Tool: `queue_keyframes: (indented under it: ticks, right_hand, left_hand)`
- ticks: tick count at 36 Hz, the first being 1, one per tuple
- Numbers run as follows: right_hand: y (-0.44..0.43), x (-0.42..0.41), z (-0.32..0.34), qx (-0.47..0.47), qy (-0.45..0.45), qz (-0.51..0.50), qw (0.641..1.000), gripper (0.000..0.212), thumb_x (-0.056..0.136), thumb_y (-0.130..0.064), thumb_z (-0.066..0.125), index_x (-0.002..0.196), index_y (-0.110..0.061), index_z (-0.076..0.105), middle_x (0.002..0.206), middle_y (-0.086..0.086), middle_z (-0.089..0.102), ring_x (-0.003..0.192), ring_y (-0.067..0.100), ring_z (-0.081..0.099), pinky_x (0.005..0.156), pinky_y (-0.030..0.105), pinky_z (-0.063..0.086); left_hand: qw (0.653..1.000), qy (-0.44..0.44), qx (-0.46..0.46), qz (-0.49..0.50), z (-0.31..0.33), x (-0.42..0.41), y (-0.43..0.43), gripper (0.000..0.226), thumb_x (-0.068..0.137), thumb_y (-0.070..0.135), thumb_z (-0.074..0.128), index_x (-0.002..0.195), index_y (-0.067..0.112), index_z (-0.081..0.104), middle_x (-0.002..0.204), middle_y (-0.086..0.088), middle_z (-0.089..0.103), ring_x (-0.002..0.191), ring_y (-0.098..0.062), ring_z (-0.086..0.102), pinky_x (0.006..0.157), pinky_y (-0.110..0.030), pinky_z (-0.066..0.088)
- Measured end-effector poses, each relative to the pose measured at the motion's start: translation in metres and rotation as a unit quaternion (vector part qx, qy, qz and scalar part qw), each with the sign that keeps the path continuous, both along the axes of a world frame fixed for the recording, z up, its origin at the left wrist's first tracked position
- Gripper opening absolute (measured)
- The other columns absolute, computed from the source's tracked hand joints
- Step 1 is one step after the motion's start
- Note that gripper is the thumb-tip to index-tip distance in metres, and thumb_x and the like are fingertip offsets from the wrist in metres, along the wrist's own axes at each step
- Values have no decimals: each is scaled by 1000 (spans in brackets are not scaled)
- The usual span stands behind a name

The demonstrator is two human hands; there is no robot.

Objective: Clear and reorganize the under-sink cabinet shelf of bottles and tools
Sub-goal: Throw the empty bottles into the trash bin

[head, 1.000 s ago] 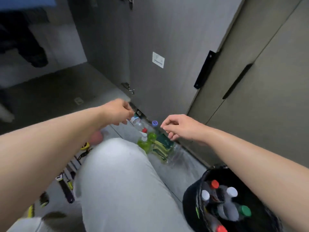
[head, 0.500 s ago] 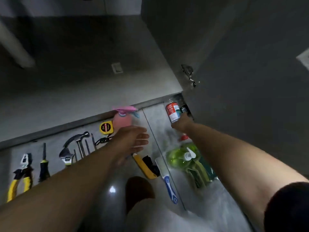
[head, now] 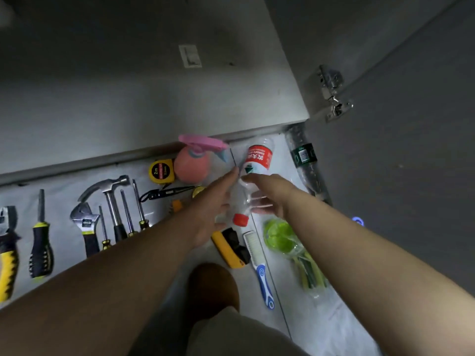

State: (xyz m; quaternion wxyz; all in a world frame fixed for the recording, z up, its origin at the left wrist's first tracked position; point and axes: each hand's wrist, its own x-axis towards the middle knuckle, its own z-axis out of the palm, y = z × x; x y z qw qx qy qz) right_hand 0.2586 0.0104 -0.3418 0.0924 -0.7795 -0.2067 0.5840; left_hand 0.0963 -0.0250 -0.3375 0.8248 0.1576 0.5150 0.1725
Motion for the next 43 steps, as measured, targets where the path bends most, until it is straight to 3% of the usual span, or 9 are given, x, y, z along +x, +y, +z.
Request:
queue_keyframes:
  ticks: [2, 6, 11, 14, 16, 22, 28, 37, 43]
  right_hand:
    - [-8, -2, 17, -22, 85, 25, 996, 46, 84, -34, 76, 119, -8, 62, 98, 11, 64, 84, 26, 67, 80, 37, 60]
    - [-9, 15, 40, -71, 146, 162, 973, 35, 78, -39, 79, 109, -23, 74, 108, -7, 74, 107, 13, 65, 100, 36, 46]
    - [9, 44, 31, 30, -36, 95, 994, 36, 80, -34, 74, 111, -16, 72, 113, 3, 69, 109, 23, 61, 91, 37, 49]
    - [17, 58, 6, 129, -310, 155, 929, 41, 85, -31, 62, 123, -16, 64, 133, 13, 55, 124, 34, 52, 104, 38, 44]
    - [18, 62, -7, 110, -373, 206, 898, 61, 86, -37, 60, 142, -20, 45, 146, 15, 37, 136, 36, 37, 110, 40, 35]
    - [32, 61, -41, 40, -475, 203, 856, 90, 85, -37, 60, 157, -21, 9, 158, 11, 21, 144, 33, 25, 113, 47, 29]
    - [52, 59, -54, -8, -475, 102, 874, 88, 80, -35, 66, 150, -19, 16, 149, 14, 32, 137, 34, 33, 110, 46, 29]
    - [20, 37, -64, 123, -561, 240, 783, 98, 76, -39, 69, 153, -19, 13, 143, 14, 27, 132, 34, 31, 111, 50, 31]
    - [41, 50, -70, 35, -529, 153, 834, 118, 69, -48, 79, 156, -27, 3, 149, 11, 24, 133, 32, 30, 107, 57, 33]
  left_hand:
    - [1000, -20, -5, -7, 2, 2, 1, 63, 77, 82, 56, 123, 41, 63, 117, 5, 72, 107, -16, 68, 88, -44, 56]
    - [999, -38, -9, 4, -3, 3, 0, 74, 69, 70, 73, 130, 30, 61, 125, -5, 70, 112, -29, 68, 92, -55, 56]
    - [996, -60, -44, 54, -9, 3, -6, 70, 72, 42, 86, 131, 15, 59, 117, -12, 73, 98, -28, 75, 81, -45, 61]
    - [993, -53, -69, 76, -15, 1, -8, 69, 73, 39, 87, 131, 12, 60, 110, -15, 73, 90, -26, 77, 72, -41, 61]
    - [992, -56, -82, 83, -18, 0, -10, 68, 74, 38, 86, 131, 11, 59, 118, -19, 70, 88, -27, 77, 70, -41, 61]
    - [991, -60, -104, 60, -26, -7, -13, 63, 79, 42, 81, 129, 8, 61, 113, -17, 69, 83, -24, 74, 63, -35, 59]
    - [992, -63, -98, 46, -40, -8, -16, 61, 76, 45, 82, 120, 7, 66, 92, -13, 75, 74, -23, 75, 65, -36, 60]
    - [992, -57, -100, 48, -51, -1, -10, 62, 68, 43, 90, 115, 9, 69, 92, -12, 75, 77, -25, 75, 69, -42, 60]
    - [993, -52, -90, 51, -48, 0, -7, 63, 72, 41, 87, 121, 7, 67, 94, -13, 73, 77, -24, 75, 63, -37, 59]
